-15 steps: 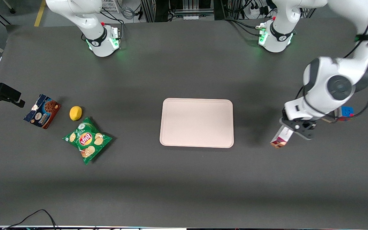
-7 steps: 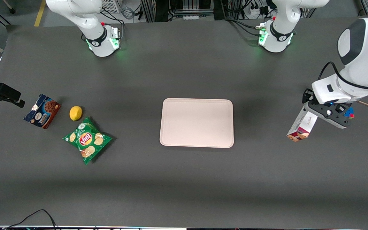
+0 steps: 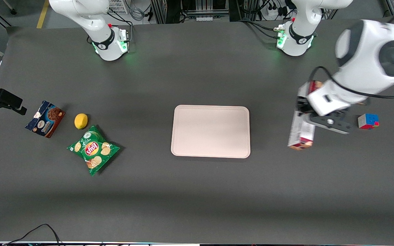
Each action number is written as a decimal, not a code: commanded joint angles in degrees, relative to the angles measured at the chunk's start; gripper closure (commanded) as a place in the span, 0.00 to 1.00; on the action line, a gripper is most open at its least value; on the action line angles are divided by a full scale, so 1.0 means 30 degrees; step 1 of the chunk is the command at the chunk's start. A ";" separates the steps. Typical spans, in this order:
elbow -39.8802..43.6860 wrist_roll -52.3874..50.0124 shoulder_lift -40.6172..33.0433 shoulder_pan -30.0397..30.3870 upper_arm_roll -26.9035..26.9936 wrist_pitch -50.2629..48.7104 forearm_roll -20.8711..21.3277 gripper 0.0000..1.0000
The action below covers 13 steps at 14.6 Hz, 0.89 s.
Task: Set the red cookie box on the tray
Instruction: 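Lift the cookie box and carry it over the white tray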
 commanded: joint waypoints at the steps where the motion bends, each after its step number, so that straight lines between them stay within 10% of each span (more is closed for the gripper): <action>1: 0.0165 -0.7837 0.0267 -0.0354 -0.2898 0.0171 0.0104 1.00; 13: -0.3176 -1.3588 0.4335 -0.1027 -0.5952 0.9046 0.4049 1.00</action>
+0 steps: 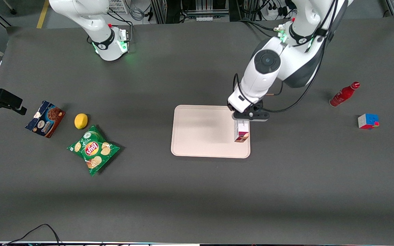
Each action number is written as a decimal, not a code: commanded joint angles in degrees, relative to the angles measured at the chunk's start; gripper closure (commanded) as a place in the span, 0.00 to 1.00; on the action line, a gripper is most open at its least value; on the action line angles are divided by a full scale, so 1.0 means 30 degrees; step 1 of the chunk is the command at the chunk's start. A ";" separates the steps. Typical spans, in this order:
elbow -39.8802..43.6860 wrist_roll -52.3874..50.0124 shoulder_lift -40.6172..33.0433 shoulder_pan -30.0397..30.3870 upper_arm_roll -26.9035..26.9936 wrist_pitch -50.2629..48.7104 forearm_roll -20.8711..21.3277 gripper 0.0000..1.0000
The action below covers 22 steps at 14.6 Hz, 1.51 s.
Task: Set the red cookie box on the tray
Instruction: 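Lift the cookie box and carry it over the white tray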
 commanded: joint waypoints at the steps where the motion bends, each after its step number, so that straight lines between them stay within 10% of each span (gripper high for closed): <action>1: 0.0168 -0.2565 0.1744 -0.0498 0.0053 0.1608 0.2851 1.00; 17: 0.0373 -0.2953 0.5500 -0.0500 0.0140 0.4394 0.4912 0.97; 19: 0.0402 -0.2924 0.5529 -0.0471 0.0228 0.4424 0.4912 0.81; 22: 0.0900 -0.2953 0.5529 -0.0471 0.0228 0.4248 0.4912 0.97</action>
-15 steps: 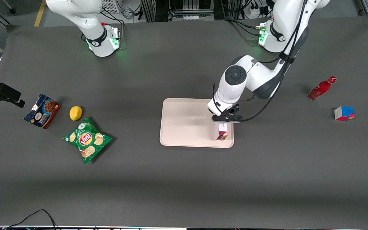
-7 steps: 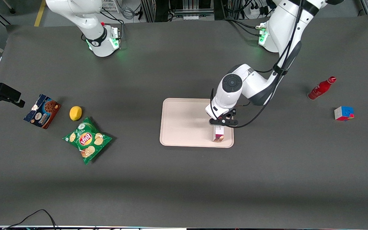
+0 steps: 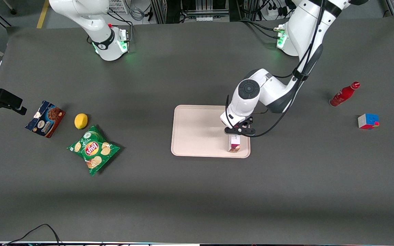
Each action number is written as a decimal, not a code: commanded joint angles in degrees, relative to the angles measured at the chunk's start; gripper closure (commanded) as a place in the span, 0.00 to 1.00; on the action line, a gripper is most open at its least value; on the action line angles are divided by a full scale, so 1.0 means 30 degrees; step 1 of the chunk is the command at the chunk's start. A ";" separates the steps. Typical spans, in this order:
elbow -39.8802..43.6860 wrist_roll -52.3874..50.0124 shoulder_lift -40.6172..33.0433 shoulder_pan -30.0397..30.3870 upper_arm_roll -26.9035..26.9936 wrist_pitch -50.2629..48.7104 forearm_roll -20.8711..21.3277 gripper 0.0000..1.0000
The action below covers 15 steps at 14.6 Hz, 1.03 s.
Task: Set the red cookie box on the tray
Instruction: 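Lift the cookie box and carry it over the white tray, then lower the cookie box onto the tray and open the left gripper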
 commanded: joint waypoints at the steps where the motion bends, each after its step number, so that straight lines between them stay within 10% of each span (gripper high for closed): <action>1: 0.0763 -0.0590 0.0270 -0.0175 0.0157 -0.0045 0.0478 0.95; 8: 0.0881 -0.0561 0.0739 -0.0175 0.0157 0.0130 0.0507 0.86; 10: 0.0881 -0.0561 0.0884 -0.0175 0.0187 0.0160 0.0507 0.59; 12: 0.0910 -0.0590 0.0915 -0.0175 0.0157 0.0189 0.0507 0.06; 15: 0.0910 -0.0590 0.0885 -0.0175 0.0187 0.0189 0.0507 0.00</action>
